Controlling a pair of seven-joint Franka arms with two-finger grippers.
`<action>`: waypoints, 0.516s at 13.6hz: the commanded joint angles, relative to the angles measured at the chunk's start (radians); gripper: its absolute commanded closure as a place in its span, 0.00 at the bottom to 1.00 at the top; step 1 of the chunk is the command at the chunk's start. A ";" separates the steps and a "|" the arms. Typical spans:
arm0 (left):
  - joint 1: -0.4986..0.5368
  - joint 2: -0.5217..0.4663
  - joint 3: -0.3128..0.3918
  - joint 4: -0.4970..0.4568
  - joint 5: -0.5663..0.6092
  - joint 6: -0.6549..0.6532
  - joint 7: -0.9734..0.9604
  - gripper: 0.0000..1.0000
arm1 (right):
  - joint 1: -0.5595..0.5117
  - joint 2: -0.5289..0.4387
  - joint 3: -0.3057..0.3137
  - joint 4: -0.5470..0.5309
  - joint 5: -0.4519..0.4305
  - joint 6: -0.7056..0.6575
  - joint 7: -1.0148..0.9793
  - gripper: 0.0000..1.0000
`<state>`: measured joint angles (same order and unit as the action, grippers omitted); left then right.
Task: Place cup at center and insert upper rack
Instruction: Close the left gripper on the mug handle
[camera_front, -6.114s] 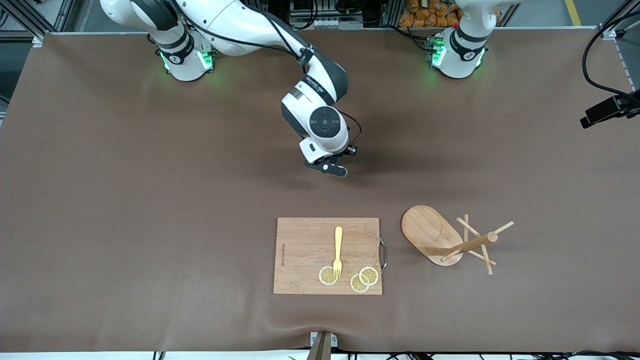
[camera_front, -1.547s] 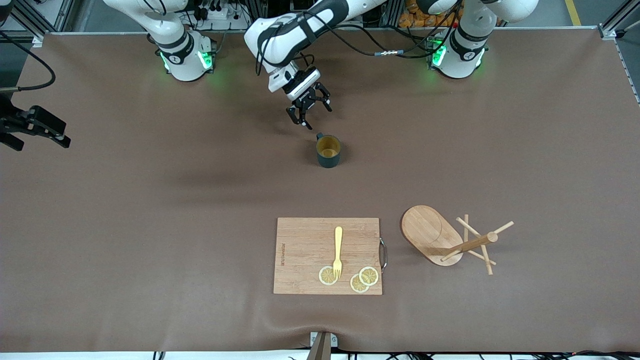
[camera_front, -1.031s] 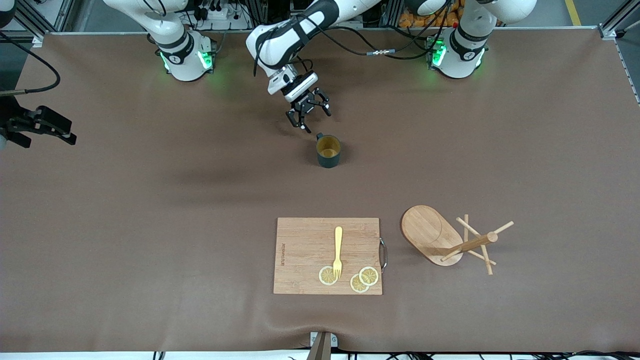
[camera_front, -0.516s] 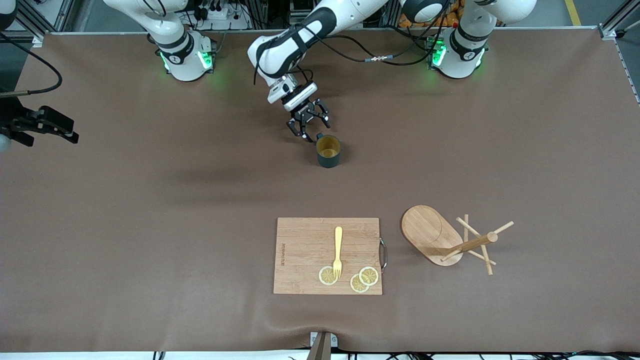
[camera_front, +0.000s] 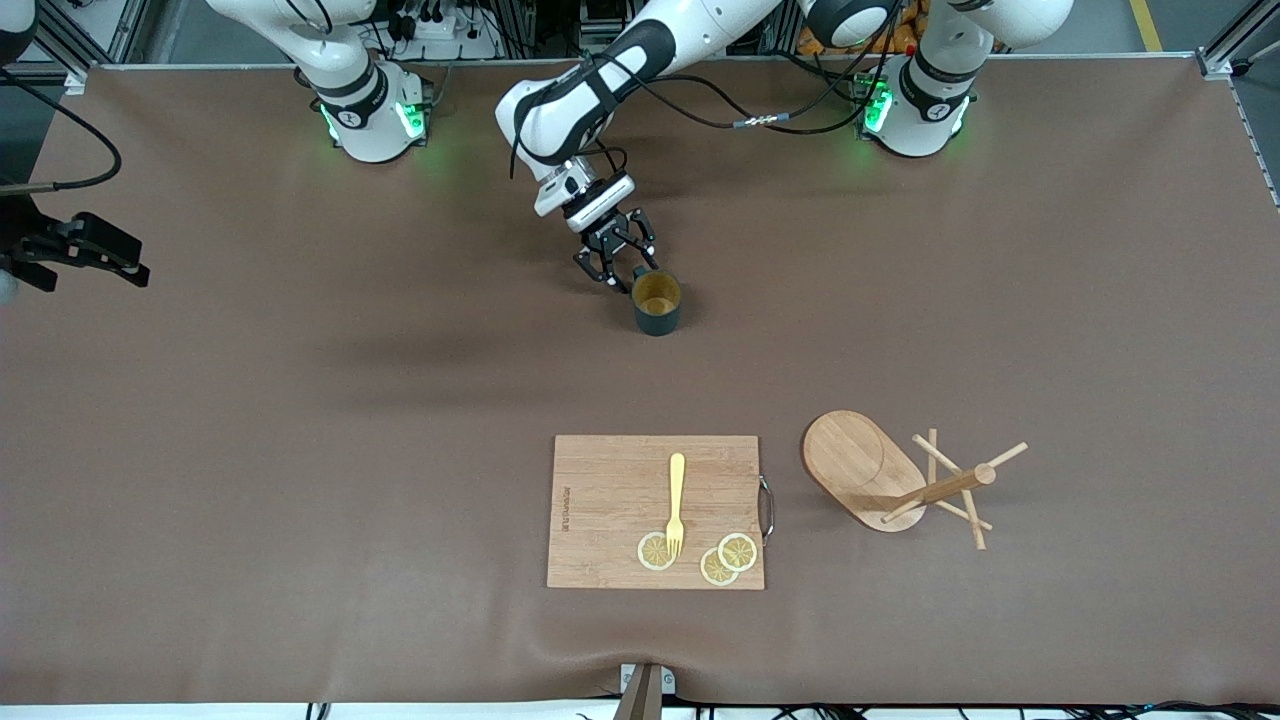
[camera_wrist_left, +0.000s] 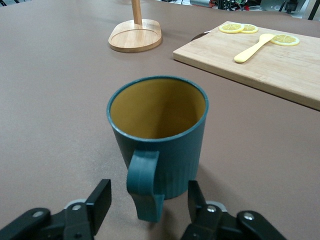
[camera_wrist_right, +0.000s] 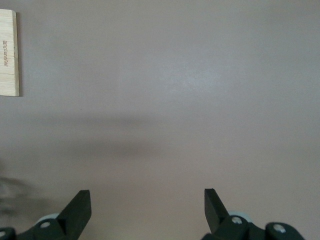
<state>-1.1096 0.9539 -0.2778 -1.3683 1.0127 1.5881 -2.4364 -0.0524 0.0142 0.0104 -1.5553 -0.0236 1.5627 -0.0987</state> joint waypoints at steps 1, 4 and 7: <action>-0.009 0.012 0.012 0.026 0.021 0.000 0.016 0.36 | 0.002 0.006 0.000 0.021 -0.009 -0.024 -0.001 0.00; -0.006 0.012 0.012 0.025 0.021 0.000 0.014 0.40 | 0.002 0.006 0.000 0.021 -0.009 -0.024 -0.001 0.00; -0.004 0.014 0.019 0.024 0.021 0.001 0.014 0.46 | 0.002 0.007 0.000 0.021 -0.007 -0.024 -0.001 0.00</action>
<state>-1.1092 0.9539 -0.2692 -1.3654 1.0127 1.5881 -2.4363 -0.0524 0.0142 0.0104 -1.5552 -0.0236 1.5558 -0.0987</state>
